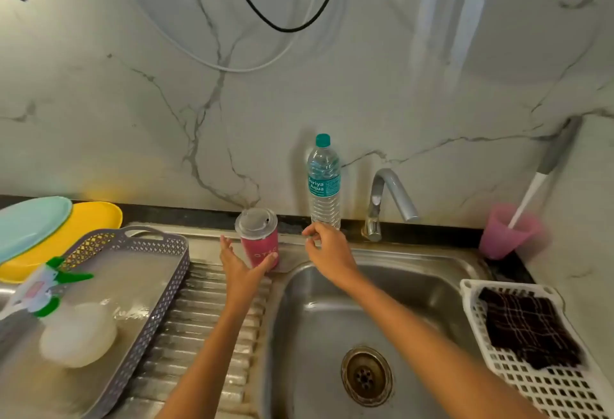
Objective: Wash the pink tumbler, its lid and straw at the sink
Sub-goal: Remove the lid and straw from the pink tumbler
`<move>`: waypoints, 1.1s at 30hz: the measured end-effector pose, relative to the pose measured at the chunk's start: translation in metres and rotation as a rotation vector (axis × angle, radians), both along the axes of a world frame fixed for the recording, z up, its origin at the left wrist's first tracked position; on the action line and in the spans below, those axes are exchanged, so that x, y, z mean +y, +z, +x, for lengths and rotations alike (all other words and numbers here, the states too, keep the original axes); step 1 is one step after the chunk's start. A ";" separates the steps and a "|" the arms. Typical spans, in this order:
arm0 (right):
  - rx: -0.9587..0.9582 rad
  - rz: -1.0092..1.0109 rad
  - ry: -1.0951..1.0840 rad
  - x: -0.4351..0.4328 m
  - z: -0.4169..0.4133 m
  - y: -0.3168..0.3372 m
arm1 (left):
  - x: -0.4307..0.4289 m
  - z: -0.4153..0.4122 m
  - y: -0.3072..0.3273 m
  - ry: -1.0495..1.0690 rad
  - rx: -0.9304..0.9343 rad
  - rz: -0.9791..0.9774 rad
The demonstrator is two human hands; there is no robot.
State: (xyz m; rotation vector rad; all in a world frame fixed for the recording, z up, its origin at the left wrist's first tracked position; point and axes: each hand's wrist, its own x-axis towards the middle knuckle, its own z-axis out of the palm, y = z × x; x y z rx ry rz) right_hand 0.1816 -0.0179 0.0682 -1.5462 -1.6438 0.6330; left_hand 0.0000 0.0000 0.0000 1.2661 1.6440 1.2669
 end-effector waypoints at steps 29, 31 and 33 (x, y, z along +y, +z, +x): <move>0.046 0.259 0.212 -0.008 -0.042 0.019 | -0.028 -0.011 0.005 -0.178 -0.129 0.146; 0.061 0.278 0.205 -0.015 -0.046 0.023 | -0.037 -0.017 -0.001 -0.162 -0.137 0.132; 0.107 0.286 0.202 -0.019 -0.050 0.029 | -0.043 -0.021 -0.006 -0.130 -0.153 0.123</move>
